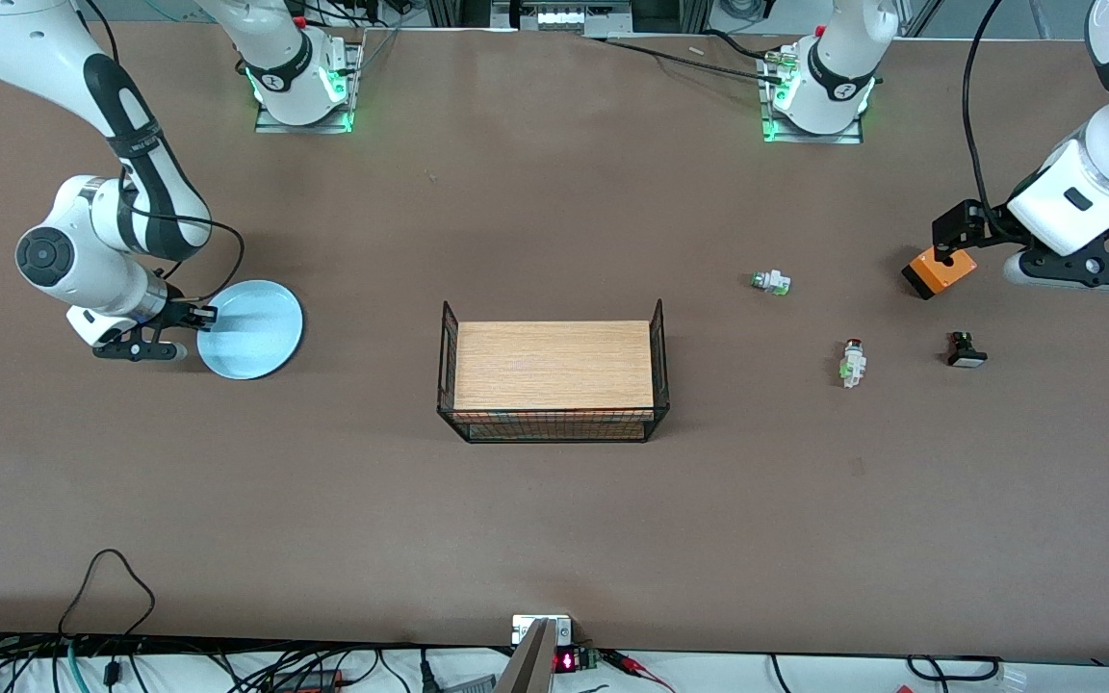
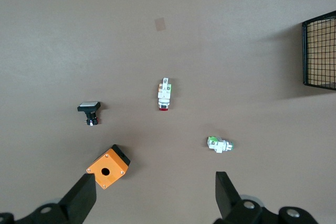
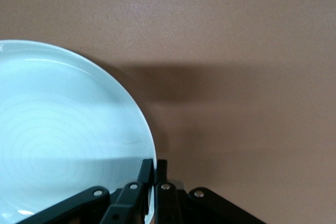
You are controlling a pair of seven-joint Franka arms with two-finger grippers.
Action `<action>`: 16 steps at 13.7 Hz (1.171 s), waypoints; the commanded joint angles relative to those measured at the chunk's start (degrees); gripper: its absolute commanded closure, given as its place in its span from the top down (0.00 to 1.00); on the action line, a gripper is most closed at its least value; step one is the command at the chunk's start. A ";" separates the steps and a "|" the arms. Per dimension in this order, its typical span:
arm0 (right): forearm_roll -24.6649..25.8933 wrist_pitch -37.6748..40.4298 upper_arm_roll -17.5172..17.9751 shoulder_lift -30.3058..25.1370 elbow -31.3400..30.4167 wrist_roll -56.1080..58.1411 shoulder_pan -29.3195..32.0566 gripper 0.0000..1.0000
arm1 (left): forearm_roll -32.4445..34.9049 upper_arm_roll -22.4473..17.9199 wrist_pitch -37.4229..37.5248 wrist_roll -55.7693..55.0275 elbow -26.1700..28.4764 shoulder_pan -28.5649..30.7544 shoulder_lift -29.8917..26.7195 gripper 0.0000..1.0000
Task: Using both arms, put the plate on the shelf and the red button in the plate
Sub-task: 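Lift the plate with the right gripper and carry it toward the wooden tray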
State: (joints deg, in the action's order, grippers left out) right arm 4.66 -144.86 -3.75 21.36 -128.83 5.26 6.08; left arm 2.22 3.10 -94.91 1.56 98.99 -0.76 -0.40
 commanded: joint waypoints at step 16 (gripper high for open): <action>-10.26 47.01 8.93 -13.45 31.51 -1.82 -0.63 0.00 | -0.55 -0.11 1.04 1.43 -0.55 0.14 -0.39 1.00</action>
State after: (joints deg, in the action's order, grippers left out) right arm -3.25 -102.58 3.95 6.90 -102.62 4.96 5.67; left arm 2.22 3.08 -94.90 1.56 98.99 -0.76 -0.40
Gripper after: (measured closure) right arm 0.974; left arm 0.000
